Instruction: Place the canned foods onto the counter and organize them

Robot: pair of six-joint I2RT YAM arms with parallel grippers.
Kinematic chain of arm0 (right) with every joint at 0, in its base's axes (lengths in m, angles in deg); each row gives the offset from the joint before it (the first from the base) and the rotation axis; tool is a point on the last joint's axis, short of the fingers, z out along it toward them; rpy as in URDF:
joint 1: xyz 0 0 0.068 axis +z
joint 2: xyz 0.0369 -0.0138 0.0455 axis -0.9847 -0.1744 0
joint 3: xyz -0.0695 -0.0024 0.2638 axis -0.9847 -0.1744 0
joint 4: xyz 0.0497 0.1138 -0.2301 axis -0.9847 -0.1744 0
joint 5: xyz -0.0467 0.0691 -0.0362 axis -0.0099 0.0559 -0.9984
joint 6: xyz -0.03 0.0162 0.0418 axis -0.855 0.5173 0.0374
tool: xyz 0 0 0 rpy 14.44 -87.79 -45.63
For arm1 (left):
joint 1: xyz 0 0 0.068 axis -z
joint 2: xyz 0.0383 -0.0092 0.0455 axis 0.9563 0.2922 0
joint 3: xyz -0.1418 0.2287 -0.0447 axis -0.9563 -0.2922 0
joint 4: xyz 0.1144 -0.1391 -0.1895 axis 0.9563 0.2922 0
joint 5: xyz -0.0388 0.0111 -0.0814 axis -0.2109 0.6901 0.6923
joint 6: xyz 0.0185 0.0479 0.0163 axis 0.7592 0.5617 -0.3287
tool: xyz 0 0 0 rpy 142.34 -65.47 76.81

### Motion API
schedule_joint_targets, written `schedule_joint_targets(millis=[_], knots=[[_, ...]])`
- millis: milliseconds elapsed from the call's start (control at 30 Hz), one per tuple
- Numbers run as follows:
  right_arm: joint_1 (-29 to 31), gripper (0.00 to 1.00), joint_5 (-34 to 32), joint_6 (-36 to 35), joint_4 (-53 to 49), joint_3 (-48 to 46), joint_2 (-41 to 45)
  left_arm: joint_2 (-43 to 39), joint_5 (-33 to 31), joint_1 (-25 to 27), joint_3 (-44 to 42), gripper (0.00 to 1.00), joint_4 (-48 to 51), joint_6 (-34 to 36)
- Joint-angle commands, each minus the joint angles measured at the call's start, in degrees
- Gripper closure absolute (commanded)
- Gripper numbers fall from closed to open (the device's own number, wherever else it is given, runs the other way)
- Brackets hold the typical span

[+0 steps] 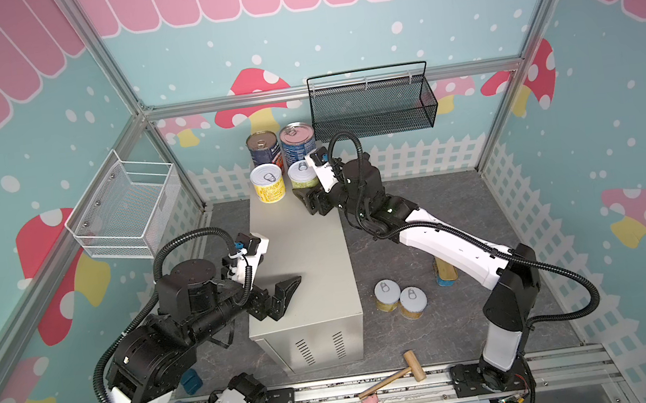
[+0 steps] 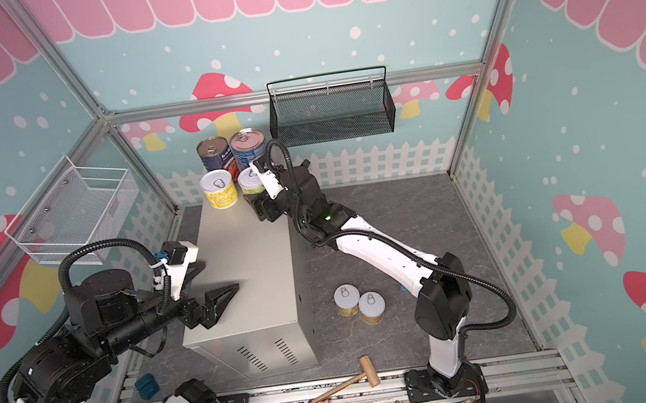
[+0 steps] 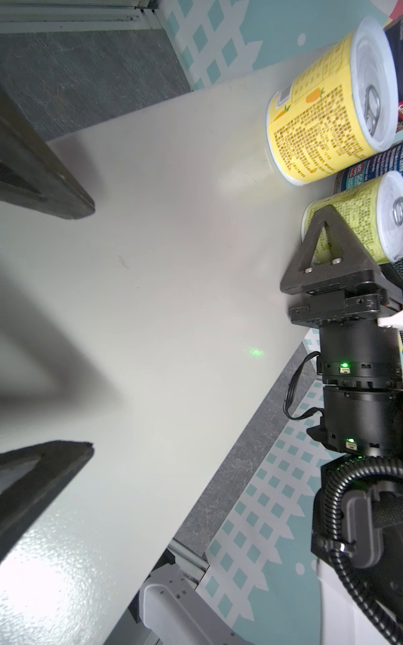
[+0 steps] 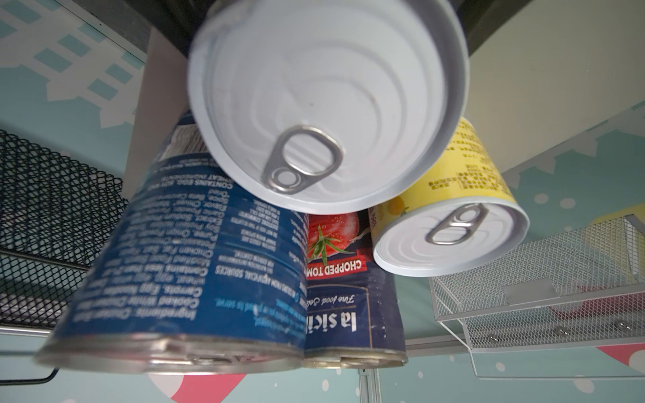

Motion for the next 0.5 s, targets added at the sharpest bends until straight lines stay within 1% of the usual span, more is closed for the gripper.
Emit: schedule_joint_targets(millis=[0, 467], knots=[[0.5, 0.21, 0.6, -0.3, -1.6, -2.0, 1.3, -0.2, -0.4, 0.2, 0.2, 0.01, -1.0, 1.5], [1.2, 0.21, 1.5, -0.3, -0.4, -3.8, 1.9, -0.7, -0.5, 0.2, -0.2, 0.01, -1.0, 1.4]])
